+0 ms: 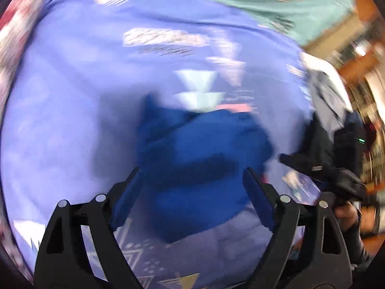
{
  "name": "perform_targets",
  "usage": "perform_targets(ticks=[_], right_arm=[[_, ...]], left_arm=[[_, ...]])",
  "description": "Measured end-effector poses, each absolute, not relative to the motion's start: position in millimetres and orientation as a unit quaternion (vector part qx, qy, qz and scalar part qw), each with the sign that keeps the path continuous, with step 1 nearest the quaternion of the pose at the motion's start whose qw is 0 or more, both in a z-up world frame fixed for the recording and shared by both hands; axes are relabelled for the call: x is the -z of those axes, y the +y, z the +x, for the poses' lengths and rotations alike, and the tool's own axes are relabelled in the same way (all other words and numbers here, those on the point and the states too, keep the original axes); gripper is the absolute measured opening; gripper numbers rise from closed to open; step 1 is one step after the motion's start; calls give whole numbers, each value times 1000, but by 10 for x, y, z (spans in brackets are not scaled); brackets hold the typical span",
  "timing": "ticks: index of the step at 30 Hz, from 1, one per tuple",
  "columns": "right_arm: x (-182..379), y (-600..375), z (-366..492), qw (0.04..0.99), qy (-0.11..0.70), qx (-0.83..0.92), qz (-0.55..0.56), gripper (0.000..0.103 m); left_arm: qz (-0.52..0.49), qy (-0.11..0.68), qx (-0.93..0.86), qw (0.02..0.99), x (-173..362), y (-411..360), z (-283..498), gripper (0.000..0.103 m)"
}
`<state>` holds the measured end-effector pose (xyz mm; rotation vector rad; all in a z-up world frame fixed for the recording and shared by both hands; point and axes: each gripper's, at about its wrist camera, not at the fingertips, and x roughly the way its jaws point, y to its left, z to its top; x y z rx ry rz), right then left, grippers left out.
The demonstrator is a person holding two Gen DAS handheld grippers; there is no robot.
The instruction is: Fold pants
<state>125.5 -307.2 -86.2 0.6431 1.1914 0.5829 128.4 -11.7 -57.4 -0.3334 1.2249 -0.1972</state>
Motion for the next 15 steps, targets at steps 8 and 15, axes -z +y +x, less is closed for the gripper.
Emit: perform_targets(ticks=[8, 15], right_arm=[[1149, -2582, 1498, 716, 605, -241, 250, 78], [652, -2472, 1325, 739, 552, -316, 222, 23]], left_arm=[[-224, 598, 10, 769, 936, 456, 1040, 86], [-230, 594, -3, 771, 922, 599, 1050, 86]])
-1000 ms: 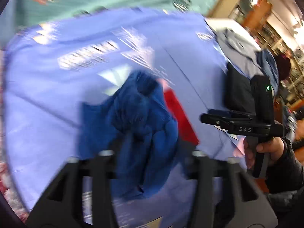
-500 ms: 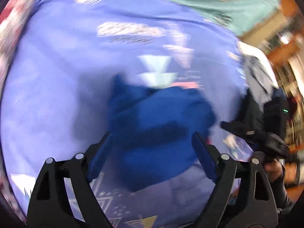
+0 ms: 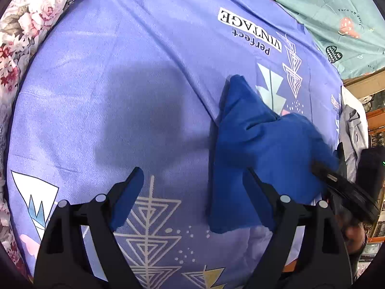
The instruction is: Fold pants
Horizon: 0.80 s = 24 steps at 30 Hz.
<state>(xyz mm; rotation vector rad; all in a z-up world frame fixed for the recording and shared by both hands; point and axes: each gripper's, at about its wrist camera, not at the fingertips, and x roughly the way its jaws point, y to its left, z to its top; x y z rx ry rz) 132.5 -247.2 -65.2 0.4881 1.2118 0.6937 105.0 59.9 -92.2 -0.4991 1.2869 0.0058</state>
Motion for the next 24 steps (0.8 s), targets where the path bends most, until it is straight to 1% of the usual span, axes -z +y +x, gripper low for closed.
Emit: perform_targets(ticks=[3, 5, 6, 7, 8, 9, 10, 11, 15, 20, 22, 23, 24], right_arm=[[283, -2644, 1119, 769, 491, -351, 210, 23], [299, -2798, 1064, 787, 484, -330, 192, 23], [370, -2840, 1067, 791, 492, -313, 183, 23], [566, -2894, 1115, 785, 522, -284, 176, 23], [831, -2934, 1175, 766, 563, -255, 176, 27], [1027, -2955, 1214, 754, 591, -228, 173, 32], [1277, -3006, 1237, 742, 625, -176, 166, 64], [1344, -3047, 1230, 743, 628, -157, 172, 83], [1044, -3059, 1186, 771, 594, -173, 150, 83], [478, -3102, 1270, 825, 518, -186, 124, 82], [411, -3093, 1323, 832, 504, -200, 117, 81], [420, -3061, 1413, 832, 504, -205, 110, 77], [452, -2980, 1500, 830, 506, -209, 103, 76]], left_arm=[[-227, 588, 8, 776, 886, 545, 1101, 86], [-220, 589, 15, 777, 894, 471, 1144, 86], [-214, 592, 20, 777, 919, 412, 1176, 86], [-207, 595, 26, 776, 954, 343, 1214, 86], [-202, 597, 29, 776, 984, 295, 1244, 86], [-196, 602, 31, 774, 1027, 214, 1294, 86], [-193, 605, 35, 772, 1060, 147, 1340, 86], [-187, 610, 42, 769, 1096, 69, 1394, 86], [-160, 614, 36, 772, 1070, -12, 1477, 86], [-179, 579, 45, 794, 788, 81, 1522, 86], [-170, 572, 47, 801, 745, 70, 1604, 86], [-158, 573, 46, 803, 748, 45, 1673, 86], [-146, 576, 46, 803, 769, 13, 1751, 86]])
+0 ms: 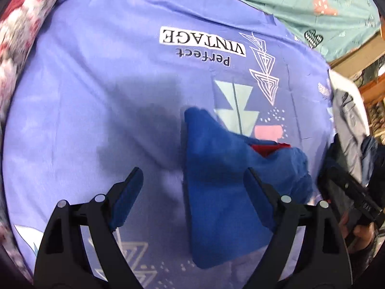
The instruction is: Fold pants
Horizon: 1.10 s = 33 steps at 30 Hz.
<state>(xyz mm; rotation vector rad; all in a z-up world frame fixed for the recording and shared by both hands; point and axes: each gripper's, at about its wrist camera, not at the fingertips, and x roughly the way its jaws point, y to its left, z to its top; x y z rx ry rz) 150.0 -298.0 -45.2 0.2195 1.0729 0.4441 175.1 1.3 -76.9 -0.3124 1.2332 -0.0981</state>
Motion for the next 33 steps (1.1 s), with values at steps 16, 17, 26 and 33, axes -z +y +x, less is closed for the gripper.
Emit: perform_targets(ticks=[16, 17, 26, 33], right_arm=[[1310, -2954, 1539, 772, 612, -171, 16, 0], [1298, -2990, 1524, 771, 613, -169, 30, 0], [773, -3423, 1604, 790, 543, -186, 216, 64], [778, -3308, 1539, 756, 557, -238, 247, 64]], left_arm=[[-123, 617, -54, 775, 1423, 51, 2196, 88], [-127, 615, -57, 776, 1408, 76, 2197, 88], [-185, 603, -40, 775, 1183, 264, 2116, 87], [-165, 606, -15, 778, 1155, 199, 1962, 87]])
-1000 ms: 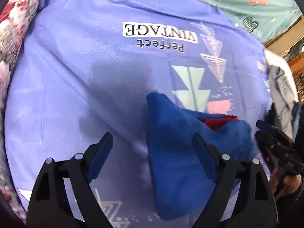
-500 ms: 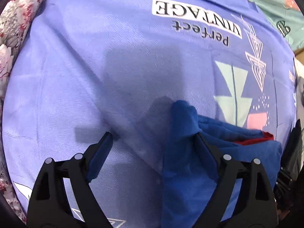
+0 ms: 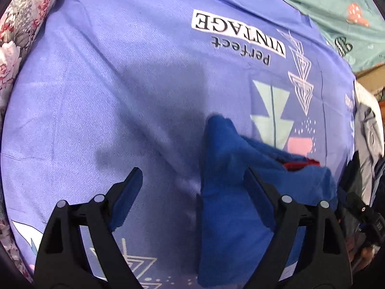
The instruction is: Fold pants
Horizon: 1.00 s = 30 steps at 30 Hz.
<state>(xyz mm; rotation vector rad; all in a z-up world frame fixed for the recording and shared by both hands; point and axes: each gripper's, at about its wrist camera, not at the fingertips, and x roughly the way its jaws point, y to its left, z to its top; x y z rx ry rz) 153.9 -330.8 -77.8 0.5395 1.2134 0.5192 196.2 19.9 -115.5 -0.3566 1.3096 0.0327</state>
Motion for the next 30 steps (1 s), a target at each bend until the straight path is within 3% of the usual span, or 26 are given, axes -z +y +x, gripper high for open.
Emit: perform_targets(ticks=[3, 4, 5, 7, 8, 11, 16, 22, 24, 25, 30], right_arm=[[898, -3137, 1512, 731, 584, -260, 238, 64], [910, -3042, 1498, 731, 585, -270, 224, 58], [891, -2982, 1475, 740, 584, -267, 202, 37], [836, -2933, 1448, 745, 580, -269, 189, 20], [713, -2942, 1411, 748, 566, -289, 193, 15], [438, -3024, 1278, 757, 545, -322, 165, 14], [1079, -3179, 1265, 745, 617, -232, 105, 15], [903, -3071, 1336, 769, 597, -217, 71, 32], [787, -3120, 1367, 778, 584, -221, 69, 47], [675, -3169, 1382, 793, 568, -211, 71, 61], [552, -3223, 1514, 803, 538, -223, 128, 63]], left_arm=[[-153, 613, -15, 775, 1239, 130, 1941, 87], [-153, 613, -17, 775, 1243, 147, 1926, 87], [-152, 613, -20, 775, 1249, 146, 1919, 87], [-150, 617, -24, 772, 1257, 136, 1939, 87], [-150, 619, -23, 771, 1243, 145, 1945, 87], [-151, 615, -22, 773, 1195, 176, 1943, 88], [-159, 615, -11, 772, 1242, 115, 1952, 95], [-158, 610, -9, 776, 1088, 80, 1949, 94], [-171, 595, 6, 785, 950, 93, 1885, 94], [-176, 589, 15, 788, 903, 91, 1852, 94], [-188, 603, 58, 773, 957, -87, 1772, 94]])
